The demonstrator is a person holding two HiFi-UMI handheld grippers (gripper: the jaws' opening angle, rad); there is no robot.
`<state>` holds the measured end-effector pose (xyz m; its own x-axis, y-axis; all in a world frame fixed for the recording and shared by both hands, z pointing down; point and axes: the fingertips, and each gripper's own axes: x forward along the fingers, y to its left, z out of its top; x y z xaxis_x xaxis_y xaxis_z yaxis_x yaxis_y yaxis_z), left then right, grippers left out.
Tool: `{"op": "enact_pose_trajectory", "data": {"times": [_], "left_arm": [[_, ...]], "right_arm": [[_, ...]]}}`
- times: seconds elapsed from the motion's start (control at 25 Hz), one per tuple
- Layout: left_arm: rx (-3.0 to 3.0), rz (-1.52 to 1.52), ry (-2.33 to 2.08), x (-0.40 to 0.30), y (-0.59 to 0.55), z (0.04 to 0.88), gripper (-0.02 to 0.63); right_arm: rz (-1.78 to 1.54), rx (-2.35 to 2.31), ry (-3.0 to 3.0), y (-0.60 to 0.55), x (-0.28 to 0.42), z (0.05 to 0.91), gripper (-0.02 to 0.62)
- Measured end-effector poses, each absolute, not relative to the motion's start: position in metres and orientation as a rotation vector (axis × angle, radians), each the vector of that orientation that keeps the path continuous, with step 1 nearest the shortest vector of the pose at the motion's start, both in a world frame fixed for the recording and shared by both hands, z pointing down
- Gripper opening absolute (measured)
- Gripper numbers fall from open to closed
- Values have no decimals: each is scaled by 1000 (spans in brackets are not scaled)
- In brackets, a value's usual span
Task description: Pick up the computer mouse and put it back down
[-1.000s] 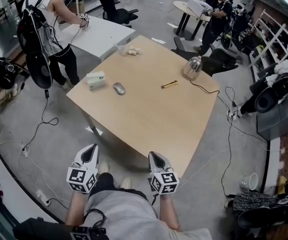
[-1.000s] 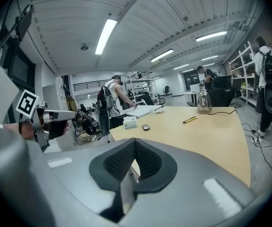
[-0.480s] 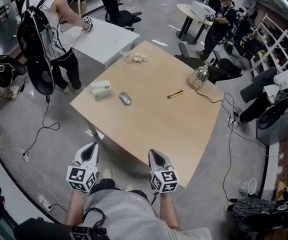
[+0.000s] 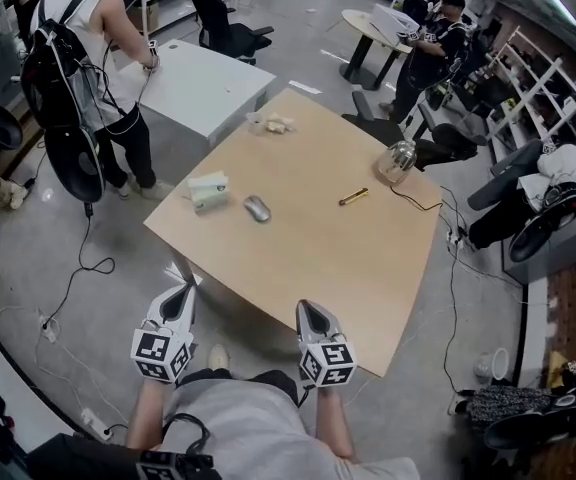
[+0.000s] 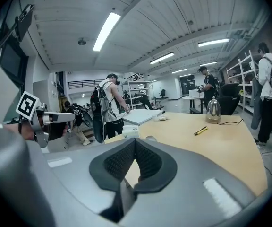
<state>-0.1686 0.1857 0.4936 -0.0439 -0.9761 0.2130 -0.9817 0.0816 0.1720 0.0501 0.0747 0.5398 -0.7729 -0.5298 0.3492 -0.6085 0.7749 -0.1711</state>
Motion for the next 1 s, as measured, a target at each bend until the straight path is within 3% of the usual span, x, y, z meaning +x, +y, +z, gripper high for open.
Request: {"op": "enact_pose_trajectory", "data": {"times": [1.0], "left_arm": [[1990, -4, -1975, -234, 131, 523, 20]], "right_arm": [[401, 956, -2603, 38, -14, 554, 6]]}}
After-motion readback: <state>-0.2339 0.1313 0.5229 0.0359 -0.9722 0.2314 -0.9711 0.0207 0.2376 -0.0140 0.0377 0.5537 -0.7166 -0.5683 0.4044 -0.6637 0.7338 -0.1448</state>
